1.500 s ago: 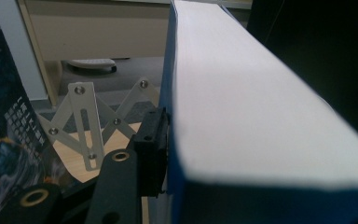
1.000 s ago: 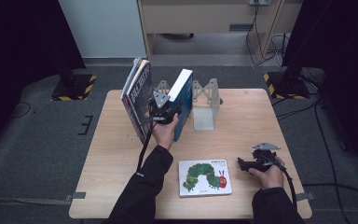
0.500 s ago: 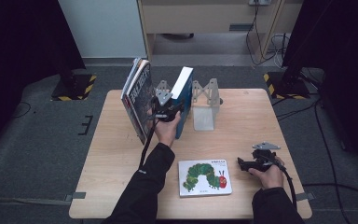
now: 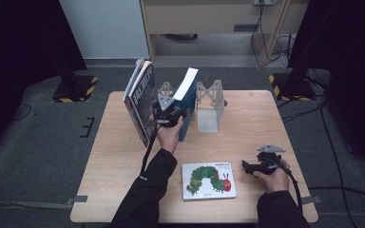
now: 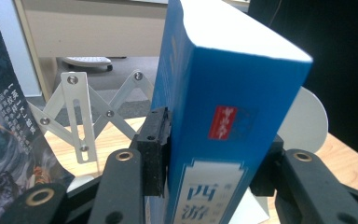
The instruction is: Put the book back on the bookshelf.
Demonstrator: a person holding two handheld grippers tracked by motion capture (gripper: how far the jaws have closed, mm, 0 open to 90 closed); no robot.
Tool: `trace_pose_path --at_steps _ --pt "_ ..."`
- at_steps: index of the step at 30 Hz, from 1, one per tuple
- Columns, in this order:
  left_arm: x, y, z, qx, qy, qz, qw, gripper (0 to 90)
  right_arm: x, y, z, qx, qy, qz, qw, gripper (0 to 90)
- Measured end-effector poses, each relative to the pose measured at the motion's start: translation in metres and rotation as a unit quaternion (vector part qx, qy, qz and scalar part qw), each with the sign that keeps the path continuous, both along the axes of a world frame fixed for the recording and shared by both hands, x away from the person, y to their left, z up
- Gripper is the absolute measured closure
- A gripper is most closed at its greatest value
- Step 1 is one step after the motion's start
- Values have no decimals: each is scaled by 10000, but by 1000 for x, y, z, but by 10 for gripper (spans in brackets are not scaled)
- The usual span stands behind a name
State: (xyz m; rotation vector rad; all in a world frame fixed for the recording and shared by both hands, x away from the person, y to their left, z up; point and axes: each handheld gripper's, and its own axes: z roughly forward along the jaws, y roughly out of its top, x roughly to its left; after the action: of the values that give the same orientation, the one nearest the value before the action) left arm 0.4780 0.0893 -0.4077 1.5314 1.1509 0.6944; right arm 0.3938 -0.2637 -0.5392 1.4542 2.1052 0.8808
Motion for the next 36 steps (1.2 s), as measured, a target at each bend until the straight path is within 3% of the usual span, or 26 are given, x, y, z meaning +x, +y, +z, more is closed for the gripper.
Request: trace_pose_path --at_steps 9,20,24,36 --pt "5 -4 2 -33 -22 39 10000 561 0 0 0 4 6 22 10000 33" --pt "-12 5 -5 24 -72 -48 10000 559 0 0 0 -1 7 18 10000 34" --pt "-11 2 -3 181 -62 0 9998 581 0 0 0 0 7 19 10000 33" --pt "0 -11 2 116 117 158 9997 584 0 1 0 2 10 28 10000 32"
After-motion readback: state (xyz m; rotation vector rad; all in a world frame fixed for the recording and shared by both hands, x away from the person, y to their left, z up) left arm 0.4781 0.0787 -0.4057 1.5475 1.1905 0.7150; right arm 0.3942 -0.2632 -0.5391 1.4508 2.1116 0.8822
